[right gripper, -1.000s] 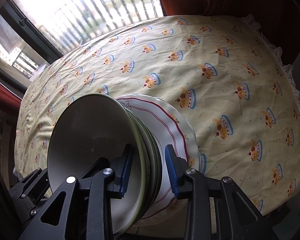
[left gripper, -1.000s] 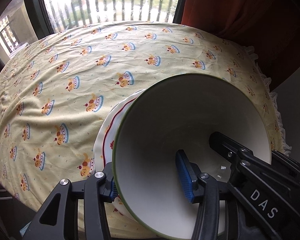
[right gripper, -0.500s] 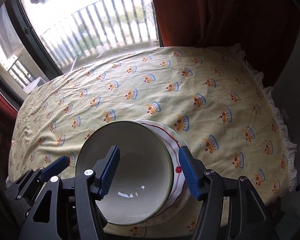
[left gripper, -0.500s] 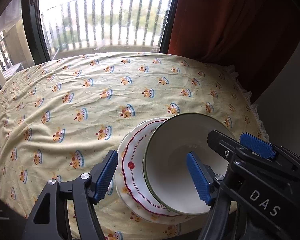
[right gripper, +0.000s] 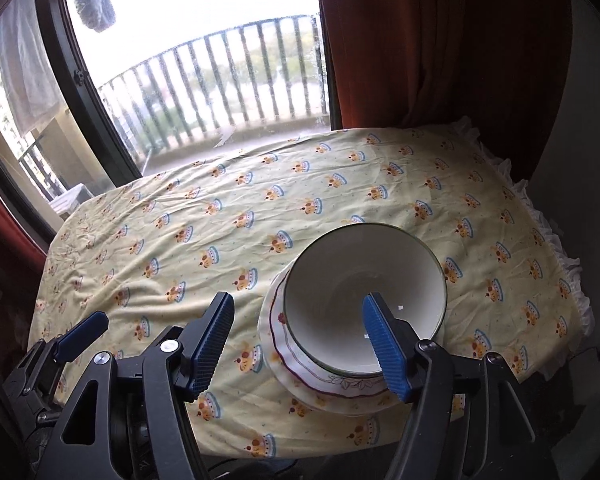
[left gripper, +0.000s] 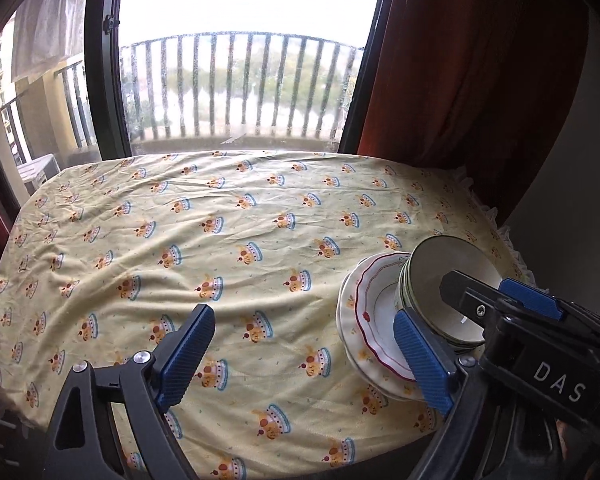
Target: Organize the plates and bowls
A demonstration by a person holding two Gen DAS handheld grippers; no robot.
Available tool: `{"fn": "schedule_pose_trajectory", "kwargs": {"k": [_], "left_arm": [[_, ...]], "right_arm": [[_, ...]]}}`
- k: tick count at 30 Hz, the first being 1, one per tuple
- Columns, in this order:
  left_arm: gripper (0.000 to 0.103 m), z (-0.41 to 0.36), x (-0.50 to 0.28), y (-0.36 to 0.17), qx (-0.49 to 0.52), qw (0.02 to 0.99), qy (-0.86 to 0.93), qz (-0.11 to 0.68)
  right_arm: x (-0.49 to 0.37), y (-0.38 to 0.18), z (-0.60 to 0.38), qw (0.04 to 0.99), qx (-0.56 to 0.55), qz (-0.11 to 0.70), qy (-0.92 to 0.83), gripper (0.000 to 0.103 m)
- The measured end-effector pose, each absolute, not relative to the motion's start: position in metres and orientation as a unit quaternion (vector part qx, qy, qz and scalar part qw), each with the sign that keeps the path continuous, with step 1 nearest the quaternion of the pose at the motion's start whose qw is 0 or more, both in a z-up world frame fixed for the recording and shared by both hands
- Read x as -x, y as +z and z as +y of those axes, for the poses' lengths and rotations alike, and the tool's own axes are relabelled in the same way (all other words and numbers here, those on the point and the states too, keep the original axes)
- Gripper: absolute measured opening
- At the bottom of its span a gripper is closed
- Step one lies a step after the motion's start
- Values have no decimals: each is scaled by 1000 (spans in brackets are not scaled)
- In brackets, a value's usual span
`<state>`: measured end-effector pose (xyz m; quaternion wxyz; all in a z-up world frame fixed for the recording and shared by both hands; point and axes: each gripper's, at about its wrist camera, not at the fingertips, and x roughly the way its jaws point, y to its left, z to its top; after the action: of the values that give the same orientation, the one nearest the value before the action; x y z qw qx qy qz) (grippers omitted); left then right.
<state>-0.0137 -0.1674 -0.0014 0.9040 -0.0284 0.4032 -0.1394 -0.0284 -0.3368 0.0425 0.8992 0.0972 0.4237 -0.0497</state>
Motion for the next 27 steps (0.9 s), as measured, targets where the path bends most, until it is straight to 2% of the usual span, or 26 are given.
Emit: {"fn": "schedule_pose_trajectory", "kwargs": {"k": [4, 13, 15, 18, 20, 23, 27], "left_arm": [[99, -124, 26, -13, 6, 918, -102, 384], [99, -43, 52, -52, 8, 933, -50, 356], [100, -31, 58, -61, 8, 938, -39, 343], [100, -15, 61, -71, 28, 929, -41, 366], [100, -7, 65, -71, 35, 931, -31, 361], [100, -1, 68, -70, 39, 933, -23, 357], [101, -1, 69, -69, 30, 936, -21, 349]], "right_arm": [[43, 31, -303, 907, -94, 407, -47, 76], [71, -8, -237, 929, -72, 359, -42, 78], [75, -16, -225, 933, -65, 350, -42, 78], [82, -26, -202, 941, -34, 336, -25, 79], [85, -30, -189, 943, -9, 333, -20, 84], [88, -34, -183, 941, -19, 337, -23, 89], [90, -36, -182, 939, -29, 341, -27, 90]]}}
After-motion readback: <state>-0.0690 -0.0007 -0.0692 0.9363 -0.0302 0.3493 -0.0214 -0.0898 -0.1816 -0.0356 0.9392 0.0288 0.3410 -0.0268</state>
